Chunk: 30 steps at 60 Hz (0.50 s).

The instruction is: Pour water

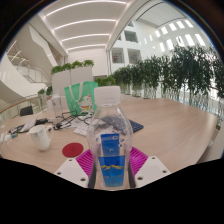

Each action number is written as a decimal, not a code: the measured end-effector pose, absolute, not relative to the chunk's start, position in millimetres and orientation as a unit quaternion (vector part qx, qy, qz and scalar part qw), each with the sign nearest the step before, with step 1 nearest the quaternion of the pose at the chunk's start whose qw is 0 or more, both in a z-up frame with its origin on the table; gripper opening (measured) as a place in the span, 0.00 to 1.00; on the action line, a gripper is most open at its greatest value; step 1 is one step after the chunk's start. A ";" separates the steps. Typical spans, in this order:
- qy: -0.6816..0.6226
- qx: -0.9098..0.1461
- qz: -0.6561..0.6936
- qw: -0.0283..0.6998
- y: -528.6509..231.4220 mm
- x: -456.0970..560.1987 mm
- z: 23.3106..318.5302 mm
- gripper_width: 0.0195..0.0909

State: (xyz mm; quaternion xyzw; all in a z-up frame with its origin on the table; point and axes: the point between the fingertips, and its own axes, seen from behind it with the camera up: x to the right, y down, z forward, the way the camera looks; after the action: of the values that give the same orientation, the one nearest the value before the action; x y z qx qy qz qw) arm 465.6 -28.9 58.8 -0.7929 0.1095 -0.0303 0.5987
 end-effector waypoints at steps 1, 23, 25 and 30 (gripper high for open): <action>0.112 -0.796 -0.029 0.595 -29.0 465.6 57.8 0.35; -0.021 -0.824 -0.134 0.550 12.1 457.7 153.5 0.28; -0.053 -0.817 -0.166 0.550 30.2 444.5 163.0 0.28; -0.152 -0.796 -0.246 0.532 55.6 422.6 199.1 0.28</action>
State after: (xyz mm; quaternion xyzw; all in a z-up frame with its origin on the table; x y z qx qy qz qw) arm 422.6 55.6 199.1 -0.7961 -0.1519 -0.2460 0.5316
